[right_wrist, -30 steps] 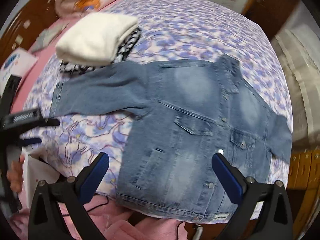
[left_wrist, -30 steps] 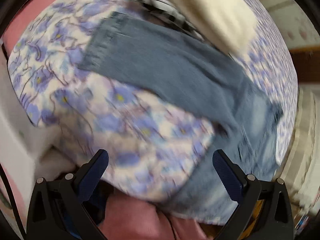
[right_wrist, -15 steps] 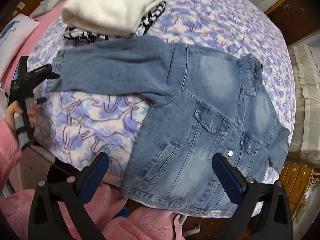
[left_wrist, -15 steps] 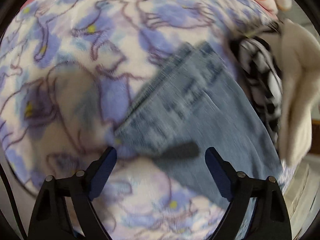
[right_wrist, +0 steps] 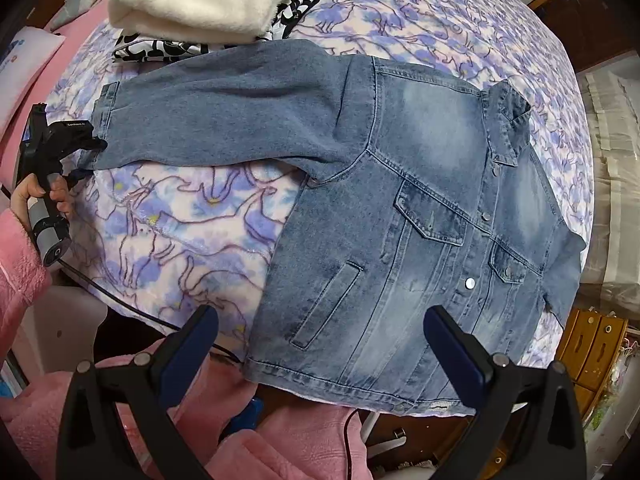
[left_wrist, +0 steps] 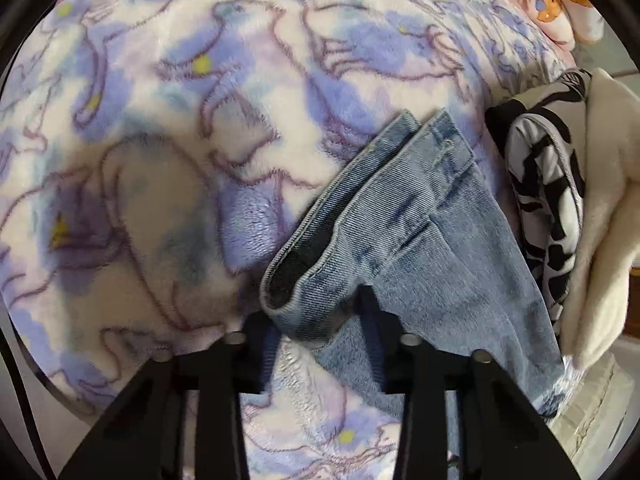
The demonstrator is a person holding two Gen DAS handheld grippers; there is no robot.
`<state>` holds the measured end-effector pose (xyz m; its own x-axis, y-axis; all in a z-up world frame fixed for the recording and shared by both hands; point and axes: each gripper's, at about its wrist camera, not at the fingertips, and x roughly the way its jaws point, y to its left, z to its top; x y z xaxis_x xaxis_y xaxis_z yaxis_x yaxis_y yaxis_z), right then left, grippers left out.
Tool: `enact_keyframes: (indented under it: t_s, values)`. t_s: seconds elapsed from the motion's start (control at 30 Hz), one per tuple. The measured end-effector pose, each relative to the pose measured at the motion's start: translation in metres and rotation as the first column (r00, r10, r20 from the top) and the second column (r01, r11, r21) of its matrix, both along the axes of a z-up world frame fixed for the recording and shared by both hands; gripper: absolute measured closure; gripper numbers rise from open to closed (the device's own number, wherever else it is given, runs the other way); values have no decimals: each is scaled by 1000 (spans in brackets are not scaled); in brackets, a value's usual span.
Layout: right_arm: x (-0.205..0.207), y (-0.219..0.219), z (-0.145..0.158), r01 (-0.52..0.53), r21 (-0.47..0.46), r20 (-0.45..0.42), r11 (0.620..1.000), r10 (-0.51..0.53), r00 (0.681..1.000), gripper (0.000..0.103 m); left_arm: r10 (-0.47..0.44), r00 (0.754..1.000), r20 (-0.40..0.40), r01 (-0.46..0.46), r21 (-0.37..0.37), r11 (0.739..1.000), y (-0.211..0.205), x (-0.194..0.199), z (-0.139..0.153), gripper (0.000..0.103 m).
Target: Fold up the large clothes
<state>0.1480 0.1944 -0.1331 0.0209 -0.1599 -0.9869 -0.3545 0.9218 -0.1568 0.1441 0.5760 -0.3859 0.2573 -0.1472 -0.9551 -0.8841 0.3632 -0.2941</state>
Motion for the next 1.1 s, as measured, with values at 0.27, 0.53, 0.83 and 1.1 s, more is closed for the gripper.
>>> enact_keyframes:
  t_s: [0.27, 0.53, 0.83, 1.1]
  values:
    - [-7, -15, 12, 29, 45, 51, 999, -31, 998, 0, -71, 994, 88, 66, 59, 996, -11, 24, 43, 92]
    - [-16, -51, 17, 105, 139, 89, 985, -118, 989, 0, -205, 928, 312, 159, 167, 973, -61, 36, 135, 94]
    - [-27, -131, 33, 161, 275, 168, 948, -213, 963, 0, -460, 770, 442, 336, 332, 881, -209, 28, 267, 94]
    - [-23, -246, 41, 208, 458, 223, 864, -338, 914, 0, -754, 446, 483, 554, 512, 656, -433, 61, 335, 94]
